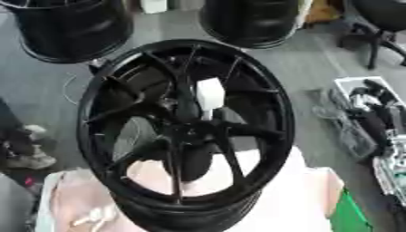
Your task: Pull the pin out of the wheel hub.
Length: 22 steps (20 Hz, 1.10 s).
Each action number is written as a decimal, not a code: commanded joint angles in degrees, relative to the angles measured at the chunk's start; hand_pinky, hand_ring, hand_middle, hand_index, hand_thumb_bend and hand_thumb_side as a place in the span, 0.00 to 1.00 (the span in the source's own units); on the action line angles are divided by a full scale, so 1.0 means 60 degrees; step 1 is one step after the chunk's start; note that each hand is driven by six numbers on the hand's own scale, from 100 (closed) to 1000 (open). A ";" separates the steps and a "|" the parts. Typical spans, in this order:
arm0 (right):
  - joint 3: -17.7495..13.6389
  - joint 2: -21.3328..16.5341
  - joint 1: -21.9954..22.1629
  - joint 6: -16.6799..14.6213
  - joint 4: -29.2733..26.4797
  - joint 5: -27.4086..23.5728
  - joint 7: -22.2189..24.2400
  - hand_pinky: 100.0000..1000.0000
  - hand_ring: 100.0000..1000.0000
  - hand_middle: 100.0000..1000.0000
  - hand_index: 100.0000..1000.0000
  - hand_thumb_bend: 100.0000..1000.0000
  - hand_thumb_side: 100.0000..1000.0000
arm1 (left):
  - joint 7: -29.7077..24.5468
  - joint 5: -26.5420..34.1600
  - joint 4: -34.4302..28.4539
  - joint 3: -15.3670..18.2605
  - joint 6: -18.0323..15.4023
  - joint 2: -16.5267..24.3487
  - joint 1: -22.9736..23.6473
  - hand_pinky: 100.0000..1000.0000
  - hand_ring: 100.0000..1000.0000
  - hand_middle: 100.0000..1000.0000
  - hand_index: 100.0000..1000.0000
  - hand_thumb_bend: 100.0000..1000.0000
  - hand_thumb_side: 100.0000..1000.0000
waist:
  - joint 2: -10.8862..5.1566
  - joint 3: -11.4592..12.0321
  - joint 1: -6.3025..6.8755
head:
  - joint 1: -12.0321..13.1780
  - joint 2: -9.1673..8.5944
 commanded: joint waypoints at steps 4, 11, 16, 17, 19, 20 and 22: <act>0.0156 -0.2865 -0.0779 0.0035 -0.1071 0.0341 0.1032 0.43 0.46 0.75 0.86 0.00 0.33 | -0.0032 -0.0057 -0.0111 -0.0006 -0.0019 0.0268 0.0042 0.70 0.46 0.61 0.75 0.00 1.00 | -0.0261 0.0068 -0.0042 | -0.0053 0.0046; 0.1487 -0.5249 -0.2308 -0.0721 -0.1889 0.0172 0.3749 0.44 0.46 0.80 0.87 0.00 0.31 | -0.0146 -0.0140 -0.0067 -0.0057 -0.0129 0.0381 0.0110 0.71 0.46 0.61 0.75 0.00 1.00 | -0.0326 0.0212 -0.0116 | -0.0206 0.0046; 0.2774 -0.5536 -0.3857 -0.1255 -0.2182 -0.0144 0.6410 0.44 0.44 0.83 0.89 0.00 0.35 | -0.0288 -0.0182 -0.0025 -0.0156 -0.0176 0.0424 0.0118 0.71 0.46 0.61 0.75 0.00 1.00 | -0.0344 0.0332 -0.0172 | -0.0291 0.0046; 0.3024 -0.5433 -0.4186 -0.1303 -0.2125 -0.0198 0.6855 0.43 0.44 0.83 0.89 0.00 0.36 | -0.0317 -0.0188 -0.0022 -0.0173 -0.0186 0.0428 0.0109 0.71 0.46 0.61 0.75 0.00 1.00 | -0.0335 0.0356 -0.0179 | -0.0314 0.0046; 0.3468 -0.5146 -0.4784 -0.1380 -0.1894 -0.0239 0.7647 0.42 0.43 0.84 0.90 0.03 0.39 | -0.0377 -0.0207 -0.0014 -0.0214 -0.0205 0.0437 0.0094 0.71 0.47 0.61 0.75 0.00 1.00 | -0.0302 0.0405 -0.0189 | -0.0358 0.0046; 0.3658 -0.4988 -0.5034 -0.1422 -0.1755 -0.0236 0.7981 0.40 0.42 0.84 0.91 0.09 0.42 | -0.0414 -0.0214 -0.0011 -0.0237 -0.0220 0.0440 0.0088 0.71 0.46 0.60 0.75 0.00 1.00 | -0.0288 0.0443 -0.0191 | -0.0365 0.0046; 0.3992 -0.4655 -0.5486 -0.1518 -0.1453 -0.0196 0.8580 0.40 0.42 0.84 0.91 0.12 0.45 | -0.0463 -0.0218 -0.0003 -0.0267 -0.0239 0.0434 0.0067 0.71 0.46 0.60 0.75 0.00 1.00 | -0.0254 0.0546 -0.0188 | -0.0355 0.0046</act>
